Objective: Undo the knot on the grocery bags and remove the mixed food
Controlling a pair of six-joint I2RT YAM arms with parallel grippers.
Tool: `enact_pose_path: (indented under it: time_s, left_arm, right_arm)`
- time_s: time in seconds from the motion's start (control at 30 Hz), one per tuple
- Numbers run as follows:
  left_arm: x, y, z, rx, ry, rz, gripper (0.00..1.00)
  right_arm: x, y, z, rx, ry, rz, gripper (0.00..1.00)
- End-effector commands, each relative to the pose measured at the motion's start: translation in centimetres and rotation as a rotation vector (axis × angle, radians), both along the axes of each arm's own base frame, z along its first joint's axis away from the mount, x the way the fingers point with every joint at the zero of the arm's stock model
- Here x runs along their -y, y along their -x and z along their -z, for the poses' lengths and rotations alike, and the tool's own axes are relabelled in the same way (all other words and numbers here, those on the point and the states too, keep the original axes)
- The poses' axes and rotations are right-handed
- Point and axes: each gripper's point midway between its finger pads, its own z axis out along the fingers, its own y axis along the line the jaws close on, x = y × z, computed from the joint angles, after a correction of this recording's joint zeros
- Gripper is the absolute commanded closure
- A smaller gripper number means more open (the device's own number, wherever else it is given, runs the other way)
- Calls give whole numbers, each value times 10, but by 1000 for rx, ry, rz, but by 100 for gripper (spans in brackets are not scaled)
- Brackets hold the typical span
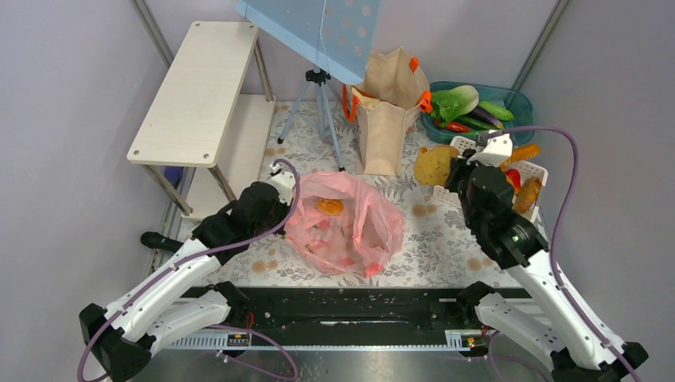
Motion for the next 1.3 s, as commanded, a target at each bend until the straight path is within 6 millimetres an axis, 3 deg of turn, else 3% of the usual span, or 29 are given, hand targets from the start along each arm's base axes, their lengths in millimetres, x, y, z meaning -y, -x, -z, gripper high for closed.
enact_pose_path:
  time_s: [0.0,0.2,0.4,0.47,0.5,0.73,0.93,1.0,1.2,1.27]
  left_arm:
    - [3,-2,-8,35,45,-9,100]
    - [2,-2,-10,43,48,-15,100]
    - [0,-1,-12,52,55,-16,100]
    - [1,-1,-12,53,59,-13,100]
    - [1,-1,-12,52,59,-14,100]
    - [2,1,-13,50,67,-8,100]
    - [2,1,-14,54,71,-6,100]
    - [2,1,-14,55,72,-6,100]
    - [4,1,-14,51,75,-2,100]
    - [4,2,-14,49,74,-2,100]
  right_arm:
    - [38,-15,39,-96,6,135,100]
    - [100,-31,83,-129,-116,349,100]
    - [188,-29,119,-118,-265,653,100]
    - [206,-30,129,-109,-326,713,100]
    - [211,-33,138,-127,-369,733,100]
    - [249,-57,146,-90,-512,819,100]
    - [277,-64,155,-105,-560,890,100]
    - [281,-66,158,-116,-558,890,90]
    - [279,-68,158,-132,-536,864,28]
    - [280,-67,156,-133,-523,865,14]
